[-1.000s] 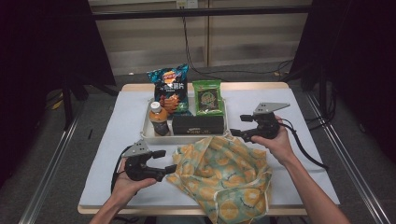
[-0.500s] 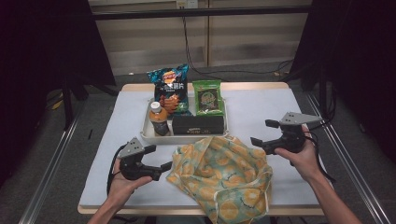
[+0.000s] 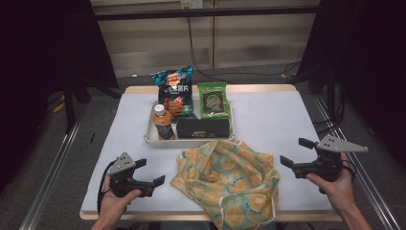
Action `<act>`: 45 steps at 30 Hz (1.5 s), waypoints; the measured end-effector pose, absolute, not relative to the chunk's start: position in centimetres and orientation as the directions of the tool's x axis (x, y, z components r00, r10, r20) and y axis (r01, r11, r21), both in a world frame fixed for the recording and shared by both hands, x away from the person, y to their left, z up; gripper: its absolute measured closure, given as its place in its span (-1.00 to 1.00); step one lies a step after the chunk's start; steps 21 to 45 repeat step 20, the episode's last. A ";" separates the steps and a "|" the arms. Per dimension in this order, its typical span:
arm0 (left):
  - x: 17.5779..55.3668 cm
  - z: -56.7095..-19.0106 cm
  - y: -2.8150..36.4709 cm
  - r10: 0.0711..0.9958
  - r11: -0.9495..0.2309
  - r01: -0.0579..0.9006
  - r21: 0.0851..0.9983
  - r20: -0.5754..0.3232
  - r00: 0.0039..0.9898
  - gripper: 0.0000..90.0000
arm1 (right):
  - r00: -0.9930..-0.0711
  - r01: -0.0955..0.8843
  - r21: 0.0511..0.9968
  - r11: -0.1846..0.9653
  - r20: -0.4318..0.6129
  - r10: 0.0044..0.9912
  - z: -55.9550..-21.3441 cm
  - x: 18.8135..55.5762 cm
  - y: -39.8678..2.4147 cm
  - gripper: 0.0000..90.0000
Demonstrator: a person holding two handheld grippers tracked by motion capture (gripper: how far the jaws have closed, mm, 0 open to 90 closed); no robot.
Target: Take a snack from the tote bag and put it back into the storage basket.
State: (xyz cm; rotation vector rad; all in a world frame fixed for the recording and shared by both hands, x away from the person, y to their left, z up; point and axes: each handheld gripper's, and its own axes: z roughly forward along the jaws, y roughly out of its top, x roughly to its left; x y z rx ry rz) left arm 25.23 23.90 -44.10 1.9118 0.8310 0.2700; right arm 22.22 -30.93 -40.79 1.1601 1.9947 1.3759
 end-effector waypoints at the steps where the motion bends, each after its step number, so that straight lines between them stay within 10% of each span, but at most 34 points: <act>1: 25.1 -44.1 24.1 0.653 -0.265 0.427 0.865 -0.165 0.739 -0.93 | -0.535 0.395 0.907 0.148 0.096 0.840 -41.0 21.9 -31.1 -0.94; 19: 23.9 -43.8 26.3 0.747 -0.194 0.419 0.887 -0.143 0.649 -0.93 | -0.361 0.444 0.896 -0.002 0.181 0.915 -43.9 16.1 -34.2 -0.97; 45: 23.9 -43.8 26.2 0.747 -0.200 0.419 0.886 -0.139 0.650 -0.93 | -0.358 0.445 0.896 -0.002 0.179 0.916 -44.0 16.1 -34.2 -0.97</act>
